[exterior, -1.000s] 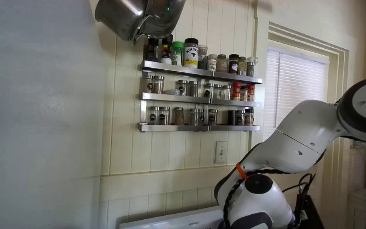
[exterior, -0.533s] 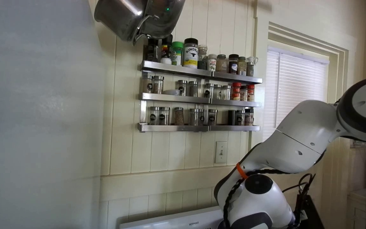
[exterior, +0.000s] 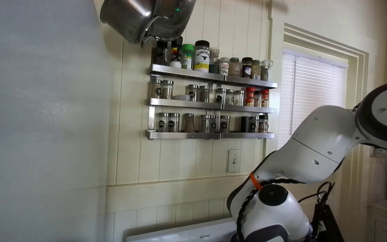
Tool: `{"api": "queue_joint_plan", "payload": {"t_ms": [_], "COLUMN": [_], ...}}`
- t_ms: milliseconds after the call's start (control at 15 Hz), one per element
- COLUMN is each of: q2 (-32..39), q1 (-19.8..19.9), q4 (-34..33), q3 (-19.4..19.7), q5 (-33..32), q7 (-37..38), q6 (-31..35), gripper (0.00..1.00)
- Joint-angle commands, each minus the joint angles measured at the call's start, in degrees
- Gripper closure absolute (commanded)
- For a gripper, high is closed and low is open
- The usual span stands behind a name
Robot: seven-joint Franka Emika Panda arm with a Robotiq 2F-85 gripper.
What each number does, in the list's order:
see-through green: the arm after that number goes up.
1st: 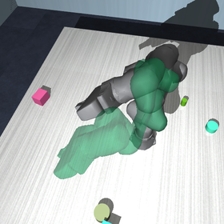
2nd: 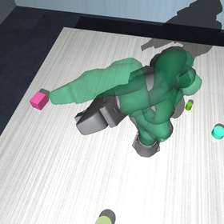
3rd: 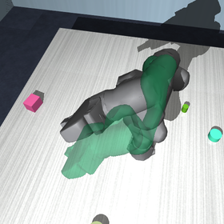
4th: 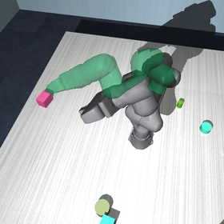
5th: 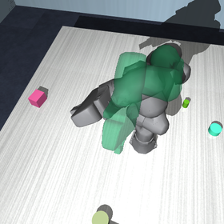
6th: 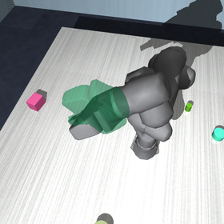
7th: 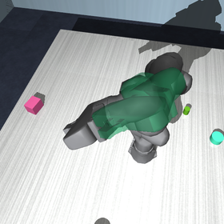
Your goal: Grab a bottle, then put some spice onto the pan
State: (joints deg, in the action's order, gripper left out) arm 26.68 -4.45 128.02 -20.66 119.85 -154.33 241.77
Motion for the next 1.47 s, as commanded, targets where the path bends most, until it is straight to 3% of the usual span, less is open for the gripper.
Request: {"api": "queue_joint_plan", "payload": {"t_ms": [0,200,400,600,800,933,1067,1133,1200,1267,1333,1400], "q2": [-6.7,-4.9,0.1,4.8,6.8,5.4,7.6,6.5,5.5,10.2,7.8,6.5], "q1": [-12.9,-24.1,-36.7,-49.6,-62.3,-61.9,-63.5,-63.0,-62.4,-61.3,-57.8,-57.1], "q4": [8.0,11.3,7.6,3.2,-1.0,-0.6,-2.6,-1.2,-2.8,-2.3,2.0,2.7], "q3": [15.2,29.4,43.7,56.7,66.9,64.0,64.7,63.2,63.2,64.6,60.0,59.3], "q5": [-0.7,-2.8,-3.0,-2.5,-2.2,-5.0,-1.5,-1.8,0.8,3.3,0.7,-0.1], "q7": [3.0,5.4,5.4,0.5,-4.8,-1.4,-4.3,-1.8,-4.6,-4.8,-1.4,-1.3], "q6": [0.0,-0.1,1.1,1.0,0.9,0.8,0.5,0.5,0.5,0.5,0.5,0.6], "gripper": [0.77,0.77,0.77,0.77,0.77,0.77,0.77,0.77,0.77,0.77,0.77,0.77]}}
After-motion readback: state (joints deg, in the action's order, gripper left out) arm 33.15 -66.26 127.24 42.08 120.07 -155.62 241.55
